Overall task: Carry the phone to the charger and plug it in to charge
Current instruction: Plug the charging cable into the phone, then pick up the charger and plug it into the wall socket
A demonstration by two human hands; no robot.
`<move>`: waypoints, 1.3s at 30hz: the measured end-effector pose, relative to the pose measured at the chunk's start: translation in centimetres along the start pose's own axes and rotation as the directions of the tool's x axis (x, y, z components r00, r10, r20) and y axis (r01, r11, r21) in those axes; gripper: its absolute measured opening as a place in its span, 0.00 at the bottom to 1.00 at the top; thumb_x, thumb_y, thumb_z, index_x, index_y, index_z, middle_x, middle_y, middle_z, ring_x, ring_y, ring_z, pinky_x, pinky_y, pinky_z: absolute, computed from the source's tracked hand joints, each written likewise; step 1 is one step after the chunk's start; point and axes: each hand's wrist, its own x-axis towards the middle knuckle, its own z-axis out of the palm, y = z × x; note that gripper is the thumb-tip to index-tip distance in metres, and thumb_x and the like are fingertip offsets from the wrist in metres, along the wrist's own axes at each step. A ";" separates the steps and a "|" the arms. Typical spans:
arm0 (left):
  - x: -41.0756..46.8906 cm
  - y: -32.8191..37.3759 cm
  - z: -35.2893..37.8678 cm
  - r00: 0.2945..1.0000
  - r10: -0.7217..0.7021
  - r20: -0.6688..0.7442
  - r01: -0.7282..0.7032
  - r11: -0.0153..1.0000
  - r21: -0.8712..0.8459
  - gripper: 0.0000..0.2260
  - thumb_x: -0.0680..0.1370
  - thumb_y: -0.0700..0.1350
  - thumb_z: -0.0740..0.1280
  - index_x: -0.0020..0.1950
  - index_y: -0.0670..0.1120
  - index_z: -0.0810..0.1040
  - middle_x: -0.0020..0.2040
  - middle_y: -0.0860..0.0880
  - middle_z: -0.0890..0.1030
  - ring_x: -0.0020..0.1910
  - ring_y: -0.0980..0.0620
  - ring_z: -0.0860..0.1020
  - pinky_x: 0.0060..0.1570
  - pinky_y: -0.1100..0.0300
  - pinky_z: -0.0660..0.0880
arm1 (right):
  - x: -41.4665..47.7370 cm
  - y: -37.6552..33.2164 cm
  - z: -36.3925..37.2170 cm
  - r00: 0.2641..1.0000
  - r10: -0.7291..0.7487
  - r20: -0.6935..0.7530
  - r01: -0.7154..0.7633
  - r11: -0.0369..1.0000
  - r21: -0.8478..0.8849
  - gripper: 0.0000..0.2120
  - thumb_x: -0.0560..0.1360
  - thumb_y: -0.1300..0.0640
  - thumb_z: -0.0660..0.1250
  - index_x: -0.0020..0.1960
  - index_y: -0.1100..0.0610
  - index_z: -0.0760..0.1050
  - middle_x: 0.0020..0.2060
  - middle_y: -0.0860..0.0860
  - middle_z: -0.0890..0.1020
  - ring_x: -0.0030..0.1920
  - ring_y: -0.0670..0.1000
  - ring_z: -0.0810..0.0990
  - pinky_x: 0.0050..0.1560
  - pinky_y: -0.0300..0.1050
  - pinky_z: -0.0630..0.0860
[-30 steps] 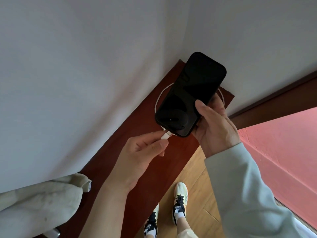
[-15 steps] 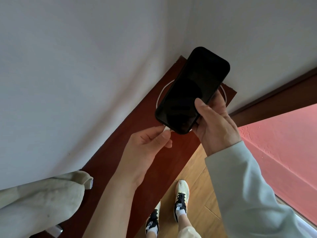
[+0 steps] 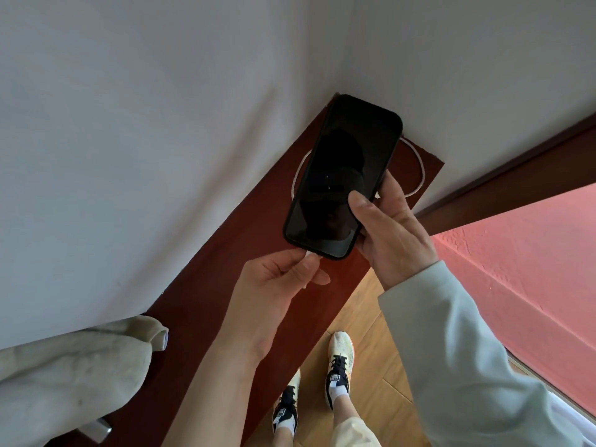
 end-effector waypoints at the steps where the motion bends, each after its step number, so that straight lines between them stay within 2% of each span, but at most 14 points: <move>1: -0.1 0.1 0.0 1.000 0.005 0.023 -0.006 1.000 0.031 0.12 0.73 0.56 0.68 0.44 0.50 0.87 0.41 0.54 0.88 0.46 0.65 0.83 0.45 0.78 0.71 | 0.0 0.0 -0.1 1.000 0.004 0.012 -0.004 1.000 -0.010 0.25 0.83 0.66 0.57 0.77 0.47 0.62 0.61 0.45 0.82 0.65 0.49 0.80 0.69 0.57 0.73; 4: 0.0 -0.2 -0.7 0.987 0.004 0.160 -0.020 0.995 0.098 0.14 0.74 0.53 0.68 0.55 0.51 0.85 0.50 0.60 0.88 0.53 0.69 0.82 0.48 0.79 0.72 | 0.2 -0.1 -0.8 0.998 0.027 0.060 -0.025 0.999 -0.041 0.25 0.83 0.66 0.57 0.77 0.49 0.62 0.64 0.49 0.81 0.66 0.51 0.80 0.69 0.59 0.73; 6: 0.4 -0.3 -1.3 0.974 0.015 0.225 -0.026 0.998 0.048 0.16 0.75 0.50 0.68 0.63 0.52 0.82 0.58 0.58 0.86 0.61 0.64 0.80 0.58 0.70 0.72 | 0.4 0.0 -1.3 0.996 0.038 0.076 -0.030 0.995 -0.099 0.24 0.82 0.64 0.58 0.76 0.47 0.64 0.65 0.48 0.80 0.67 0.52 0.78 0.71 0.61 0.70; 8: 1.0 -0.3 -1.5 0.977 0.066 0.205 -0.046 0.994 -0.102 0.20 0.77 0.50 0.68 0.69 0.50 0.78 0.65 0.52 0.83 0.68 0.54 0.78 0.66 0.55 0.72 | 0.6 0.1 -1.7 0.994 0.043 0.097 -0.029 0.989 -0.145 0.23 0.82 0.64 0.59 0.74 0.46 0.66 0.65 0.49 0.81 0.67 0.52 0.78 0.71 0.59 0.71; 9: 1.3 -0.1 -1.4 0.979 0.093 0.179 -0.058 0.980 -0.192 0.22 0.77 0.52 0.68 0.71 0.49 0.77 0.66 0.49 0.82 0.69 0.50 0.78 0.67 0.52 0.73 | 0.7 0.3 -1.8 0.993 0.057 0.107 -0.039 0.986 -0.161 0.23 0.82 0.64 0.59 0.73 0.46 0.67 0.64 0.50 0.81 0.66 0.51 0.79 0.70 0.57 0.72; 11: 1.9 0.6 -0.9 0.985 0.112 0.131 -0.065 0.945 -0.321 0.21 0.80 0.51 0.66 0.71 0.46 0.76 0.65 0.44 0.83 0.66 0.46 0.80 0.63 0.55 0.77 | 0.9 0.5 -1.7 0.988 0.083 0.133 -0.055 0.977 -0.206 0.22 0.82 0.64 0.59 0.74 0.49 0.66 0.62 0.50 0.82 0.64 0.50 0.81 0.67 0.55 0.75; 16: 3.0 1.1 -0.2 0.997 0.059 0.050 -0.031 0.900 -0.434 0.17 0.78 0.44 0.65 0.67 0.44 0.79 0.59 0.42 0.85 0.60 0.43 0.84 0.52 0.56 0.82 | 2.0 1.5 -1.5 0.972 0.124 0.201 -0.074 0.967 -0.242 0.22 0.81 0.62 0.62 0.73 0.50 0.67 0.62 0.51 0.82 0.63 0.51 0.81 0.63 0.50 0.78; 21: 3.9 -0.2 0.0 0.998 -0.023 -0.052 -0.006 0.871 -0.491 0.16 0.74 0.39 0.68 0.62 0.43 0.80 0.55 0.44 0.87 0.56 0.45 0.85 0.51 0.55 0.84 | 3.7 1.2 -1.8 0.941 0.184 0.283 -0.072 0.928 -0.366 0.21 0.81 0.65 0.62 0.69 0.46 0.68 0.55 0.42 0.82 0.55 0.37 0.82 0.51 0.32 0.78; 24: 4.3 -0.8 0.3 0.996 -0.050 -0.076 0.000 0.834 -0.552 0.15 0.74 0.37 0.67 0.61 0.43 0.80 0.54 0.44 0.87 0.54 0.46 0.86 0.46 0.58 0.83 | 4.7 1.2 -2.4 0.931 0.221 0.290 -0.065 0.884 -0.463 0.18 0.80 0.54 0.66 0.68 0.40 0.70 0.57 0.41 0.84 0.59 0.41 0.82 0.58 0.40 0.79; 27: 4.4 -1.5 0.6 0.991 -0.091 -0.099 0.014 0.798 -0.603 0.16 0.74 0.37 0.67 0.62 0.42 0.79 0.55 0.43 0.87 0.56 0.46 0.86 0.46 0.58 0.83 | 5.8 0.6 -3.4 0.927 0.266 0.265 -0.080 0.830 -0.552 0.19 0.78 0.43 0.64 0.69 0.36 0.71 0.62 0.39 0.81 0.63 0.42 0.79 0.67 0.50 0.75; 30: 4.2 -2.3 0.9 0.983 -0.141 -0.115 0.035 0.764 -0.644 0.16 0.75 0.37 0.66 0.63 0.42 0.79 0.56 0.43 0.87 0.56 0.45 0.86 0.45 0.57 0.83 | 6.5 0.0 -4.2 0.975 0.120 0.189 0.024 0.781 -0.623 0.20 0.79 0.50 0.66 0.69 0.38 0.71 0.61 0.37 0.80 0.59 0.37 0.78 0.59 0.37 0.74; 33: 4.0 -2.9 1.2 0.971 -0.186 -0.153 0.039 0.747 -0.664 0.16 0.75 0.37 0.67 0.63 0.42 0.79 0.56 0.43 0.87 0.56 0.45 0.86 0.48 0.56 0.84 | 7.1 0.3 -4.9 0.985 -0.091 0.145 0.169 0.656 -0.736 0.23 0.73 0.55 0.73 0.67 0.43 0.74 0.57 0.38 0.81 0.55 0.37 0.78 0.53 0.31 0.74; 36: 4.0 -3.1 1.4 0.956 -0.213 -0.200 0.021 0.732 -0.681 0.17 0.73 0.38 0.68 0.62 0.43 0.79 0.55 0.43 0.87 0.55 0.45 0.86 0.49 0.55 0.83 | 7.6 0.7 -5.4 0.972 -0.163 0.167 0.228 0.513 -0.828 0.25 0.70 0.53 0.75 0.65 0.44 0.75 0.59 0.38 0.78 0.60 0.42 0.75 0.58 0.34 0.70; 39: 4.1 -3.3 1.7 0.941 -0.230 -0.248 -0.005 0.724 -0.689 0.18 0.73 0.38 0.68 0.63 0.42 0.79 0.56 0.42 0.87 0.56 0.44 0.85 0.53 0.53 0.82 | 7.9 1.1 -5.6 0.969 -0.168 0.182 0.239 0.440 -0.865 0.28 0.67 0.50 0.75 0.66 0.43 0.74 0.59 0.37 0.75 0.66 0.48 0.70 0.63 0.41 0.65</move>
